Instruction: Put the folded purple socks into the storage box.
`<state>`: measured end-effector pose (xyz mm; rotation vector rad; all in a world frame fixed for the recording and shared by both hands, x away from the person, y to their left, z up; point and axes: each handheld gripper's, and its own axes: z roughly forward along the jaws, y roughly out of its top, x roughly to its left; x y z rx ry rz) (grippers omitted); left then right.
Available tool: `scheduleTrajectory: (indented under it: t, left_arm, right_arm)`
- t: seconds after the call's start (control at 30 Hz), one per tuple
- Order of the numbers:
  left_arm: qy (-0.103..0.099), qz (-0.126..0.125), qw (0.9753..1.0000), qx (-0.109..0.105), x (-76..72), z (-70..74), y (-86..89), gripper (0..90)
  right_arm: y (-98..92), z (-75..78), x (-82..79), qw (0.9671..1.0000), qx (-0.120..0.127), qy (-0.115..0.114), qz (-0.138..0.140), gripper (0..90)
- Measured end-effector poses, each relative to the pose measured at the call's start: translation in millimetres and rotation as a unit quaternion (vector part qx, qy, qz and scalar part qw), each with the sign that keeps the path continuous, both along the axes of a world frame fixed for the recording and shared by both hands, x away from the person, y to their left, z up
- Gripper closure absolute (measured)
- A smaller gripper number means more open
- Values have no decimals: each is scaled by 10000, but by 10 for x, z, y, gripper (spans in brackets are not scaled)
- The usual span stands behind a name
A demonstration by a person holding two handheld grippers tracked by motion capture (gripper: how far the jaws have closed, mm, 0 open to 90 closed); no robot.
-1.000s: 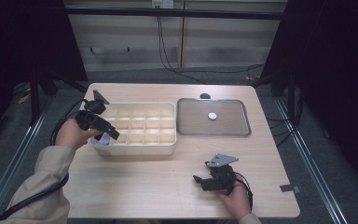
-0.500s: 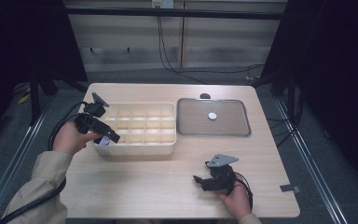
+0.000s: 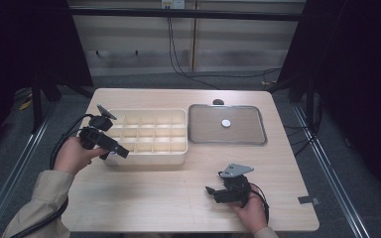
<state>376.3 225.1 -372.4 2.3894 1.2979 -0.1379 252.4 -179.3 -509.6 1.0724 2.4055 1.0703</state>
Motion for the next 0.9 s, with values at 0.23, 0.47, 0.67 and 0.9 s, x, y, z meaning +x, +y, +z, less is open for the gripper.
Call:
scheduleTrajectory:
  t: [0.23,0.47,0.67,0.9]
  left_arm:
    - [-8,-76,9999,-73,-84,-40,-6,266]
    - [-4,-158,9998,-126,-136,-103,-43,266]
    - [-9,-212,9996,-180,-175,-153,-91,266]
    - [-2,-261,9993,-270,-204,-220,-107,269]
  right_arm:
    - [0,0,0,10000,1,-1,1,272]
    - [0,0,0,10000,1,2,0,272]
    - [0,0,0,10000,0,1,2,271]
    - [-2,-4,8,10000,5,-47,53,270]
